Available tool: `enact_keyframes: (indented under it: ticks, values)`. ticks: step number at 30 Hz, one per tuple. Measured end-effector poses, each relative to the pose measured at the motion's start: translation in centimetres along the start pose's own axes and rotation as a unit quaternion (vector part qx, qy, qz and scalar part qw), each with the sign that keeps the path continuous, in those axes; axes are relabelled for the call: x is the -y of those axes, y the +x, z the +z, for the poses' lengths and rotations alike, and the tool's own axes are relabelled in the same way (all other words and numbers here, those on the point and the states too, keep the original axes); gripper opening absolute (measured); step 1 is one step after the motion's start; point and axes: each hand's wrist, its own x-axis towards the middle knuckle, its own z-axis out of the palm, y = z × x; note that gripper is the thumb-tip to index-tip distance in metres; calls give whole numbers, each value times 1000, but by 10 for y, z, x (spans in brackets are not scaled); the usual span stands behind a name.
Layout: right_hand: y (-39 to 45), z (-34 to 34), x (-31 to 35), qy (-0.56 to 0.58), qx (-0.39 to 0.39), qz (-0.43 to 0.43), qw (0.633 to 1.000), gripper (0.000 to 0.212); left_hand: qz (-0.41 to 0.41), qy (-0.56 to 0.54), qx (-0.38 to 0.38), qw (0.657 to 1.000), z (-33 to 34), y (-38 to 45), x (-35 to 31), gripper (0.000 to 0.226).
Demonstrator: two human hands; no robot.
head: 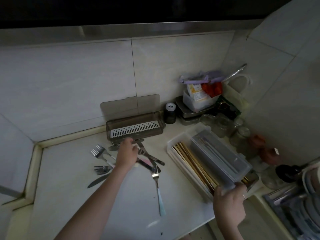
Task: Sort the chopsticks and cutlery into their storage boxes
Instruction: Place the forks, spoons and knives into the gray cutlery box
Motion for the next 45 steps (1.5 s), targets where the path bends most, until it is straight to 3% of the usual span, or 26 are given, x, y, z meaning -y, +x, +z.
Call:
enact_keyframes:
  ticks: [5,9,13,20,26,32,36,39,43,45]
  values:
    - [5,9,18,-54,-13,-191,980,37,-16,23,4,1000,-8,15,3,57]
    - [9,28,63,-97,58,-357,927,35,-46,59,60,995,-15,26,2,72]
    - [12,50,129,-133,182,-439,870,46,-100,71,131,984,-26,33,0,72]
    - [7,89,193,-205,227,-559,771,73,-113,106,177,972,-37,40,9,80]
    - [16,121,221,-285,261,-567,728,86,-117,148,186,964,-54,37,20,73]
    - [23,146,236,-267,340,-525,733,62,-143,117,154,971,-67,26,41,67]
    - [18,153,243,-316,298,-547,716,39,-139,101,142,975,-67,20,47,55]
    - [10,154,250,-324,257,-571,709,35,-138,110,119,977,-73,16,51,43]
    - [12,147,261,-228,251,-575,745,25,-141,104,65,982,-84,17,63,22]
    - [9,143,265,-194,253,-583,747,24,-166,15,6,986,-89,16,65,5]
